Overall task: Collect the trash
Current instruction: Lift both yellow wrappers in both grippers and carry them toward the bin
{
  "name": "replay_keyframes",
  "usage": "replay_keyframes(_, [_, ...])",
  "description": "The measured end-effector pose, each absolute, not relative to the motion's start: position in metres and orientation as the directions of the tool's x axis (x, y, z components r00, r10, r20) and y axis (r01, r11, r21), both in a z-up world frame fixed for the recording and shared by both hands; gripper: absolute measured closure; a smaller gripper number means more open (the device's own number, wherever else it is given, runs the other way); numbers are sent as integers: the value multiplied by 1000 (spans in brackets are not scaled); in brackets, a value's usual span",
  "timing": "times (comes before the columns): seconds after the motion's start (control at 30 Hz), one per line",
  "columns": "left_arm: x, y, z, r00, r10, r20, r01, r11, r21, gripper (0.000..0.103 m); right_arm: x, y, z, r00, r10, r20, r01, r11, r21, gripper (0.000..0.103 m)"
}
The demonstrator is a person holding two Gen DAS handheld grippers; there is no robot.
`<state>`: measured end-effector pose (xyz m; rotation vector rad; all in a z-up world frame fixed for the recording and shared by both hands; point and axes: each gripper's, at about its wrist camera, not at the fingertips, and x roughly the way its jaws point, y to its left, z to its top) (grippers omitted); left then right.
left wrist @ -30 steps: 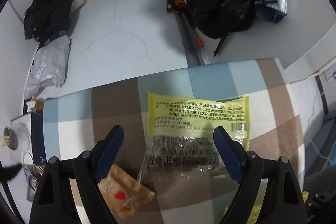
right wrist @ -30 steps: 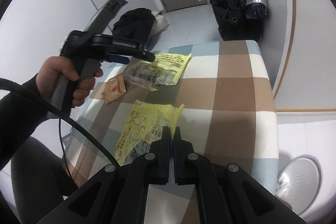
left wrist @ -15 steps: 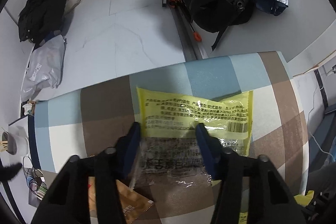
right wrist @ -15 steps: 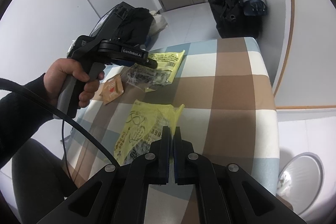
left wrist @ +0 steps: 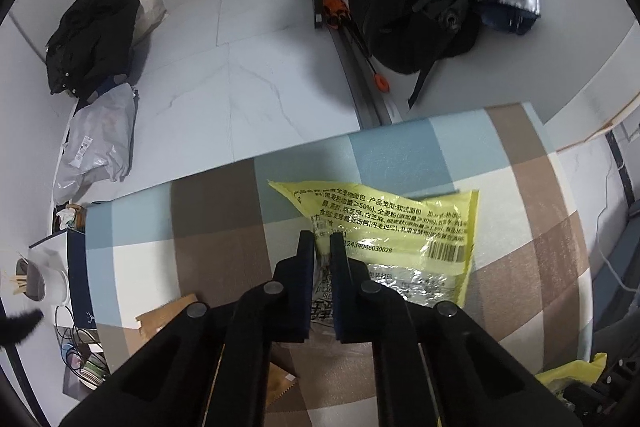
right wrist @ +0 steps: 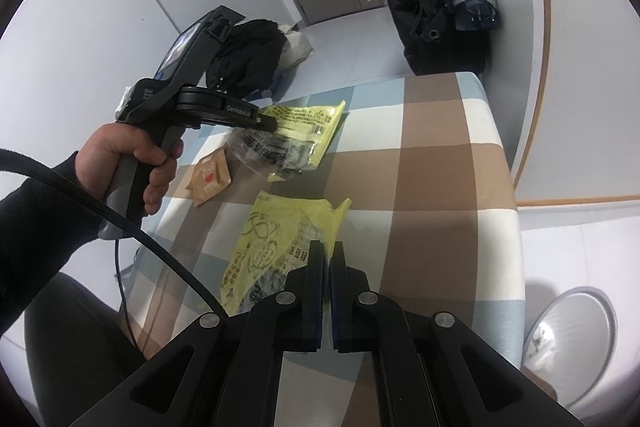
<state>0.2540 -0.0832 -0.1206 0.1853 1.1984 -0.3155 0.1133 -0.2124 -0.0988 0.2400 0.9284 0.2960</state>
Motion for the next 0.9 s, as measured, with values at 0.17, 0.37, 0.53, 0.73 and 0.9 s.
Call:
replay_keyframes(0.17, [246, -76, -103, 366, -176, -914, 316, 947, -56, 100, 109, -213, -93, 581, 351, -735, -151, 933, 326, 101])
replay_keyframes(0.37, [233, -66, -79, 417, -212, -884, 307, 948, -83, 100, 99, -213, -83, 607, 338, -719, -157, 938, 309, 101])
replay_keyframes(0.53, [218, -54, -59, 457, -242, -856, 296, 949, -110, 100, 93, -205, -77, 619, 318, -718, -164, 947, 278, 101])
replay_keyframes(0.73, [195, -37, -35, 530, -242, -813, 292, 952, -93, 100, 88, -197, -67, 635, 309, -708, -174, 950, 260, 101])
replay_keyframes(0.9, [175, -21, -18, 569, -272, -776, 301, 947, -112, 100, 79, -193, -52, 667, 288, -687, -174, 957, 233, 101])
